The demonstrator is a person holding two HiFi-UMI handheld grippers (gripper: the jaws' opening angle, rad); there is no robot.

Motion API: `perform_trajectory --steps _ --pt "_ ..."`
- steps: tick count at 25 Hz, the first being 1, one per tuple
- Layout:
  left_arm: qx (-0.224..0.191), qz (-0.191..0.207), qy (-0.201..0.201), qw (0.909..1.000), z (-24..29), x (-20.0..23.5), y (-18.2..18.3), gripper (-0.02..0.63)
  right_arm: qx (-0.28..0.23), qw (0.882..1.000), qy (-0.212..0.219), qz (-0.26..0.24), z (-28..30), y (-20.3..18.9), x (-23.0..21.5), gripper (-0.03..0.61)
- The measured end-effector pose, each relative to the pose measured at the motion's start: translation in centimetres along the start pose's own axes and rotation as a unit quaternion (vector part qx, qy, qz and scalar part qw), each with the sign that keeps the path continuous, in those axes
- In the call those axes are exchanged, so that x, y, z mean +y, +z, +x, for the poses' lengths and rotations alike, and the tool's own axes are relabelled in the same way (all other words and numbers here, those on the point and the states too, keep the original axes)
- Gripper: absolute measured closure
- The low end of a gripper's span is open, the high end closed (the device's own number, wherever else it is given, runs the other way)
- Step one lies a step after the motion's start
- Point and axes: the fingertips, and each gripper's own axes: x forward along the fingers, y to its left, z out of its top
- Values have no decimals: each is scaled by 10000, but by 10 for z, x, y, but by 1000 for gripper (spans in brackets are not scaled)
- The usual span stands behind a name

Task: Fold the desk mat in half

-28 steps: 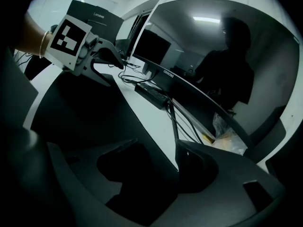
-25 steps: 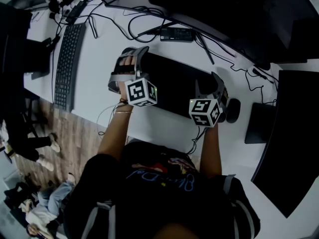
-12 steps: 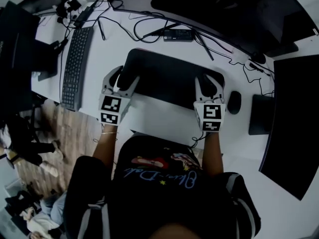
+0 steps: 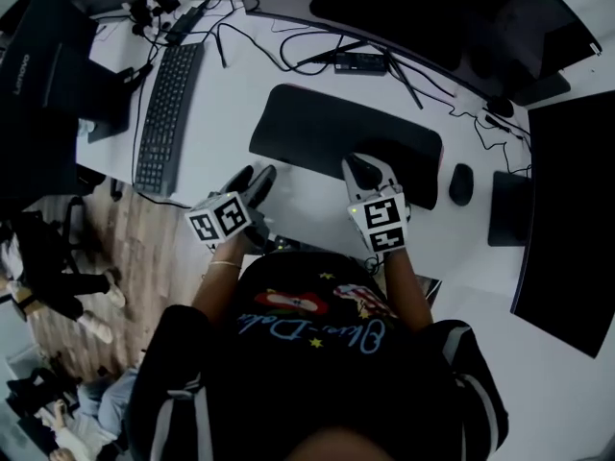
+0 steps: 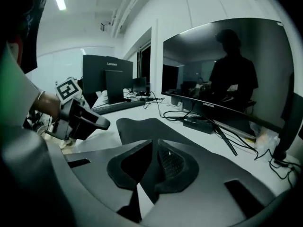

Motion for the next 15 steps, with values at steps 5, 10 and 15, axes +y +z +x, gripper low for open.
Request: perform_trajectory --steps 5,10,15 --pt "-39 -619 -67 9981 12 0 -2 353 428 9964 -33 -729 12 -12 24 548" --pt "-50 -1031 61 9946 21 8 7 347 870 9901 -94 -1097 19 -24 34 548" --pt "96 -1340 147 9908 38 13 15 348 1113 9866 -141 -1185 23 -38 38 548"
